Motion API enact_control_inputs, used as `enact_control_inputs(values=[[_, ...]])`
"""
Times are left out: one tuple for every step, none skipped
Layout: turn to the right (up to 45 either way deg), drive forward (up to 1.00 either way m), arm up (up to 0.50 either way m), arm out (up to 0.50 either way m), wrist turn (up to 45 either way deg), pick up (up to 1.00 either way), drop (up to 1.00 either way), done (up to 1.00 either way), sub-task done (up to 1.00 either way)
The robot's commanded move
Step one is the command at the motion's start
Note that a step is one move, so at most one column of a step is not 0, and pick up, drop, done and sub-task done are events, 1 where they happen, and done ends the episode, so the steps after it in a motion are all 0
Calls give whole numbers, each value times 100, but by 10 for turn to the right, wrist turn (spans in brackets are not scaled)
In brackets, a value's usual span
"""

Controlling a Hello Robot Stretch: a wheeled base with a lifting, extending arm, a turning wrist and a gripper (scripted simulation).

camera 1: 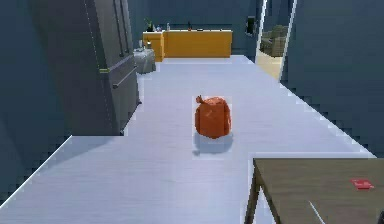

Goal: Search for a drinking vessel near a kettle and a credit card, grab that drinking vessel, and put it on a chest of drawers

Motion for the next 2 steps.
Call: enact_control_inputs(values=[[0,100,0,0,0,0,0,0,0],[60,0,0,0,0,0,0,0,0]])
